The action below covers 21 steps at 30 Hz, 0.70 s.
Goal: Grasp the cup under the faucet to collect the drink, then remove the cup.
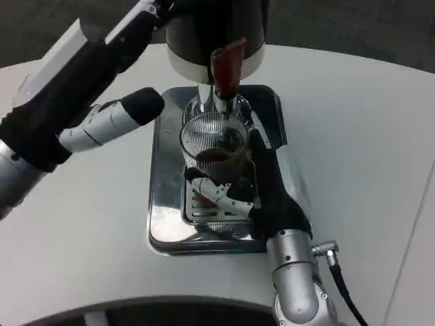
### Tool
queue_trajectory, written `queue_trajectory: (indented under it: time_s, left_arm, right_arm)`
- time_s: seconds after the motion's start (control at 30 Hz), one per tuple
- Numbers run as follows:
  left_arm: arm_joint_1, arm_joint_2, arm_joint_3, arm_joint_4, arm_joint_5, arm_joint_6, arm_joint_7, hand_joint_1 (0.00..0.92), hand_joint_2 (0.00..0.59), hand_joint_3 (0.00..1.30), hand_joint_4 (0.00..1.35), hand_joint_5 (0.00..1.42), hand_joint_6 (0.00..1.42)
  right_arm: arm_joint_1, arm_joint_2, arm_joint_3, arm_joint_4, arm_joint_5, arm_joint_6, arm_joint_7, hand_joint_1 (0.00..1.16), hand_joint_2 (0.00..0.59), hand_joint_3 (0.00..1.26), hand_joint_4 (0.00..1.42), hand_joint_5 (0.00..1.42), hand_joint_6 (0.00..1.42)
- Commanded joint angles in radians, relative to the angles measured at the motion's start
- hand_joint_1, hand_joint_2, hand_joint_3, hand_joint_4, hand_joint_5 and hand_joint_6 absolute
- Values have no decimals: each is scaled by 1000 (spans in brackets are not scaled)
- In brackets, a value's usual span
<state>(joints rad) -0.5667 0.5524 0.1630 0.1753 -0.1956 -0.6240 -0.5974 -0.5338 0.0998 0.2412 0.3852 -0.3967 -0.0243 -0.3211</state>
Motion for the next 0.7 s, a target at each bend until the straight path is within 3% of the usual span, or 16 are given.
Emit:
queue_trajectory:
  time_s: [0.03, 0.17, 0.37, 0.4, 0.6, 0.7]
  left_arm:
    - [39, 2, 34, -24, -27, 13, 19, 0, 100, 0, 0, 68, 39]
    - [60, 11, 54, -38, -30, 26, 23, 0, 101, 0, 0, 69, 39]
    - [79, 20, 73, -52, -33, 47, 26, 0, 112, 0, 0, 70, 40]
    - [81, 20, 74, -53, -32, 48, 25, 0, 112, 0, 0, 70, 40]
    - [96, 22, 75, -65, -31, 57, 23, 0, 112, 0, 0, 70, 40]
    - [103, 23, 74, -70, -30, 62, 22, 0, 112, 0, 0, 70, 40]
  right_arm:
    - [-5, 27, 2, 65, 38, -2, 35, 883, 183, 191, 375, 326, 435]
    - [-28, 30, 0, 101, 44, -19, 20, 896, 178, 224, 431, 367, 470]
    - [-56, 39, -20, 147, 45, -68, -49, 961, 192, 365, 598, 543, 648]
    - [-59, 42, -23, 150, 47, -77, -60, 976, 189, 409, 630, 611, 751]
    - [-51, 48, -22, 136, 31, -104, -141, 1059, 151, 589, 762, 848, 1062]
    - [-41, 51, -18, 122, 28, -109, -170, 1071, 130, 640, 818, 902, 1174]
